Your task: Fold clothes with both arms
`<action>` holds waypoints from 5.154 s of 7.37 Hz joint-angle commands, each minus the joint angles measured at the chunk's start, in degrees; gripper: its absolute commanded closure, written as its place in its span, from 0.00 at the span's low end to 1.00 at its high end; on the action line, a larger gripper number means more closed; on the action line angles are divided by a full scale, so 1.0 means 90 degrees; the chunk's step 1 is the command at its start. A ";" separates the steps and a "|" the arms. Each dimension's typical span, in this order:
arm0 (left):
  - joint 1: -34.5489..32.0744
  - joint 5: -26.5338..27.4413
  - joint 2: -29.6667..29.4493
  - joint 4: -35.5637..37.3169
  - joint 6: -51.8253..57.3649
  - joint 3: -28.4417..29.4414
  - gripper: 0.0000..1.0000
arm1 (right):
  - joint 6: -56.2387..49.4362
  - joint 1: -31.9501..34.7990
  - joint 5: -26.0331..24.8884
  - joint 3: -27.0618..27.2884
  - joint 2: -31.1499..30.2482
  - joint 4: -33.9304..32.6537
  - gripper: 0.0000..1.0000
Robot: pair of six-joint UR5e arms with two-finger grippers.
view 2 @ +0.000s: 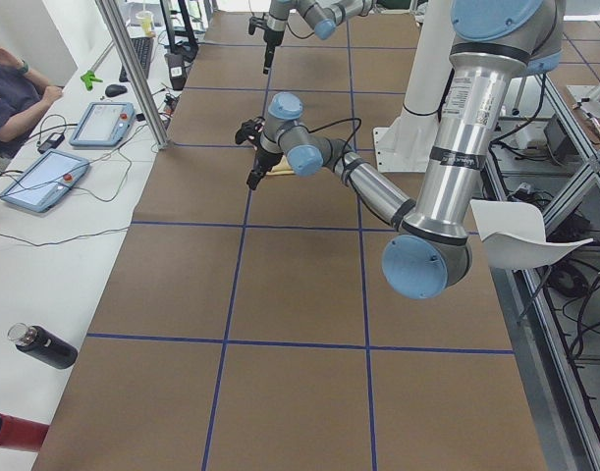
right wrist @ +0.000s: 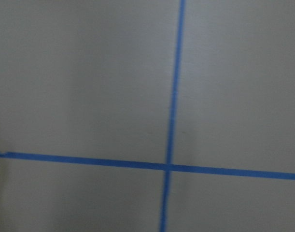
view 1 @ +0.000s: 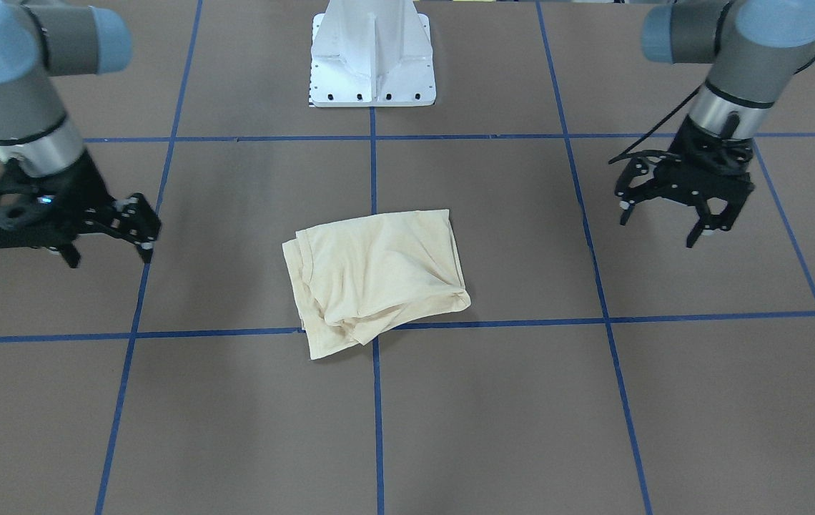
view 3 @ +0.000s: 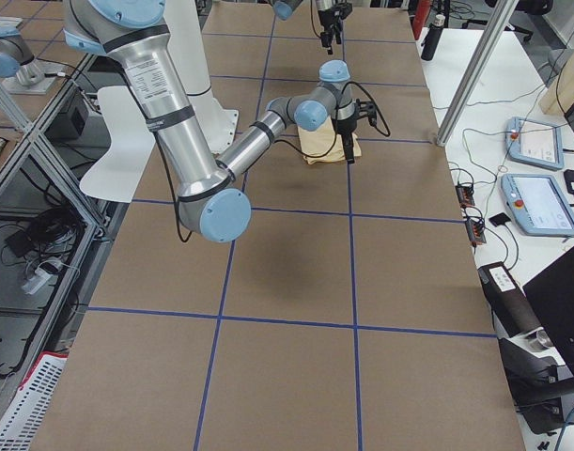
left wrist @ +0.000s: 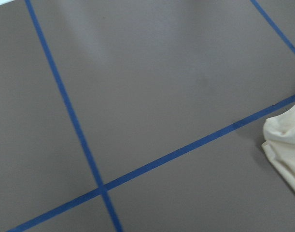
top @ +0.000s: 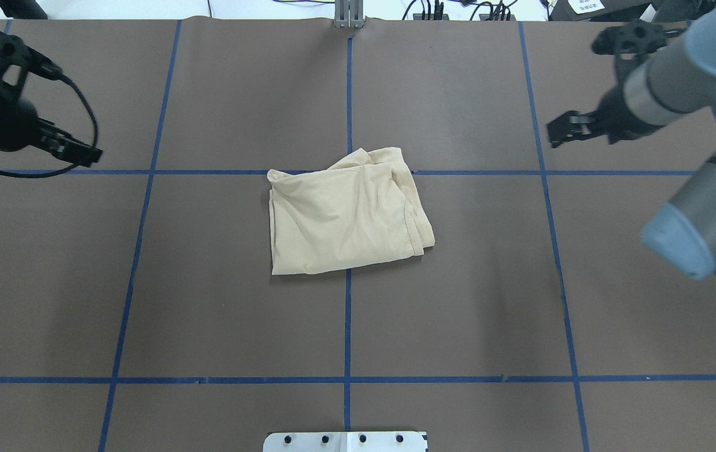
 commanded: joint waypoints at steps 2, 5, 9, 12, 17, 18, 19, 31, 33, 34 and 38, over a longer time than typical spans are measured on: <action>-0.2153 -0.0522 0.1077 0.0059 0.2849 0.0073 0.00 | -0.3867 0.2430 0.1372 -0.0122 -0.2138 -0.0042 0.00; -0.2833 -0.0941 0.1956 0.0107 0.2965 0.0315 0.00 | -0.5341 0.3480 0.1766 -0.0408 -0.3507 -0.0022 0.00; -0.3214 -0.1909 0.1951 0.1089 0.3033 0.0884 0.00 | -0.4858 0.3521 0.1804 -0.0125 -0.3385 -0.0110 0.00; -0.3243 -0.1968 0.1999 0.1318 0.2946 0.0855 0.00 | -0.4503 0.3276 0.1823 -0.0174 -0.3217 -0.0023 0.00; -0.3390 -0.2349 0.2057 0.1612 0.2954 0.0747 0.00 | -0.4562 0.3276 0.1785 -0.0193 -0.3217 -0.0003 0.00; -0.3390 -0.2320 0.2057 0.1564 0.2984 0.0709 0.00 | -0.4552 0.3276 0.1785 -0.0193 -0.3217 -0.0003 0.00; -0.3380 -0.2252 0.2057 0.1563 0.2974 0.0699 0.00 | -0.4523 0.3276 0.1785 -0.0193 -0.3217 -0.0003 0.00; -0.3380 -0.2085 0.2057 0.1563 0.2964 0.0699 0.00 | -0.4493 0.3276 0.1765 -0.0281 -0.3217 -0.0013 0.00; -0.3380 -0.2085 0.2057 0.1563 0.2964 0.0698 0.00 | -0.4493 0.3276 0.1756 -0.0281 -0.3217 -0.0013 0.00; -0.3380 -0.2085 0.2067 0.1573 0.2964 0.0708 0.00 | -0.4493 0.3276 0.1755 -0.0281 -0.3217 -0.0013 0.00; -0.3380 -0.2085 0.2057 0.1573 0.2964 0.0708 0.00 | -0.4493 0.3276 0.1755 -0.0281 -0.3227 -0.0013 0.00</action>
